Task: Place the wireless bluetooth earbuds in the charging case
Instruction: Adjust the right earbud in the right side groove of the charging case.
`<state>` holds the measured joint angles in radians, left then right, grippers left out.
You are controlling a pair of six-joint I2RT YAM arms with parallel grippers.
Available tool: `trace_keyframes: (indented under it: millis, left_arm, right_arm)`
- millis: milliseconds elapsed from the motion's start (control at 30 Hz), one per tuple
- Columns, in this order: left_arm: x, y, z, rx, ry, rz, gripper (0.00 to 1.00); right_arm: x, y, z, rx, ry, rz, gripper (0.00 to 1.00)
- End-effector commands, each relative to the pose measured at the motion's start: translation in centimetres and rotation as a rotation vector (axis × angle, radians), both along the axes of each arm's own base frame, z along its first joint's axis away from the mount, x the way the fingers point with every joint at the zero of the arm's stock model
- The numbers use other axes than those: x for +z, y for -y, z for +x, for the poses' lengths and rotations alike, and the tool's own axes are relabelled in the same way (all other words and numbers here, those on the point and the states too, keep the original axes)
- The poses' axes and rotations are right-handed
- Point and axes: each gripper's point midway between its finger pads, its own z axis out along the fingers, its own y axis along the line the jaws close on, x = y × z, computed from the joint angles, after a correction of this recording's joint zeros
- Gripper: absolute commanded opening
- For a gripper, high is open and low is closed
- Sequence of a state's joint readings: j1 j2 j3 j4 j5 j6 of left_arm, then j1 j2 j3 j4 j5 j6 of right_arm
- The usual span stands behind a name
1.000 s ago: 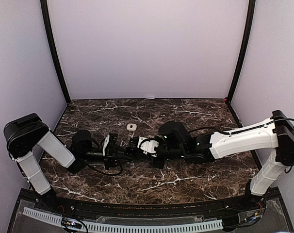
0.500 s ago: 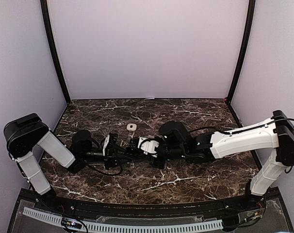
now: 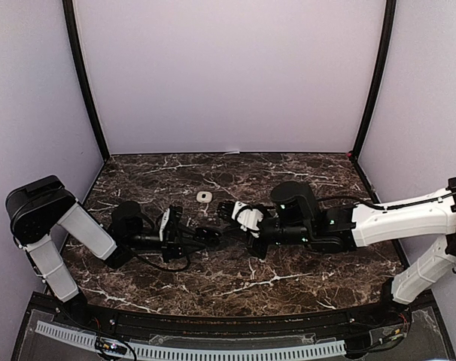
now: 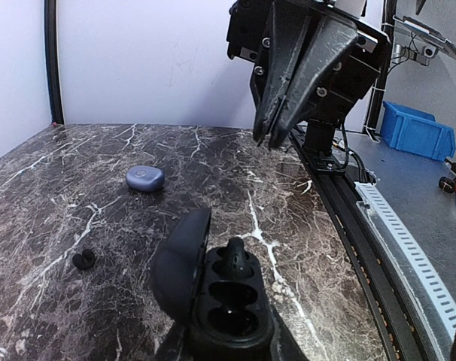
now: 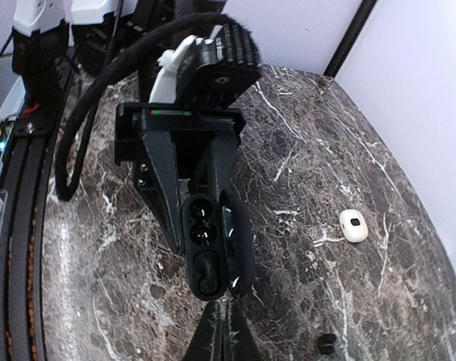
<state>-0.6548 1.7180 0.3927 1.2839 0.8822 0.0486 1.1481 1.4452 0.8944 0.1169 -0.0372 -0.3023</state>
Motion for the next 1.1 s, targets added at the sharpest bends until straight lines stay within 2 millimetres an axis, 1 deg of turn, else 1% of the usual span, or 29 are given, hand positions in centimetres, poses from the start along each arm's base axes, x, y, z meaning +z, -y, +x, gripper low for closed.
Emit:
trace_keyframes:
  millis: [0, 100, 233, 333, 500, 600, 667, 800, 1000, 1033, 1067]
  left_arm:
    - [2.0, 0.3, 0.0, -0.017, 0.049, -0.044, 0.0]
    - [2.0, 0.3, 0.1, -0.013, 0.045, -0.044, 0.0]
    - [2.0, 0.4, 0.2, -0.009, 0.041, -0.044, 0.0]
    - [2.0, 0.4, 0.3, -0.004, 0.037, -0.043, 0.0]
    - [2.0, 0.5, 0.5, 0.003, 0.022, -0.038, 0.0]
    - [1.9, 0.6, 0.5, 0.0, 0.018, -0.034, 0.0]
    - [1.9, 0.5, 0.5, -0.001, 0.02, -0.035, 0.0]
    - [1.9, 0.5, 0.4, -0.003, 0.022, -0.034, 0.0]
    - [1.9, 0.5, 0.4, -0.005, 0.023, -0.034, 0.0]
    - [1.9, 0.5, 0.4, -0.005, 0.024, -0.034, 0.0]
    - [1.9, 0.5, 0.4, -0.005, 0.024, -0.034, 0.0]
  right_arm:
    - [1.6, -0.5, 1.0, -0.053, -0.017, 0.088, 0.0]
    - [1.1, 0.1, 2.3, -0.126, -0.021, 0.083, 0.0]
    - [1.1, -0.1, 1.7, -0.085, -0.065, 0.088, 0.03]
    - [1.1, -1.1, 1.3, -0.052, -0.099, 0.095, 0.0]
    - [0.2, -2.6, 0.5, 0.0, -0.115, 0.083, 0.0]
    - [-0.5, -3.2, 0.7, -0.008, -0.107, 0.052, 0.0]
    - [-0.7, -3.4, 0.9, -0.017, -0.101, 0.042, 0.0]
    - [-0.4, -3.5, 1.2, -0.029, -0.086, 0.045, 0.0]
    - [-0.8, -3.3, 1.1, -0.028, -0.087, 0.036, 0.0]
    - [-1.8, -3.4, 1.1, -0.027, -0.099, 0.016, 0.0]
    - [-2.3, -3.5, 1.1, -0.027, -0.107, 0.005, 0.0]
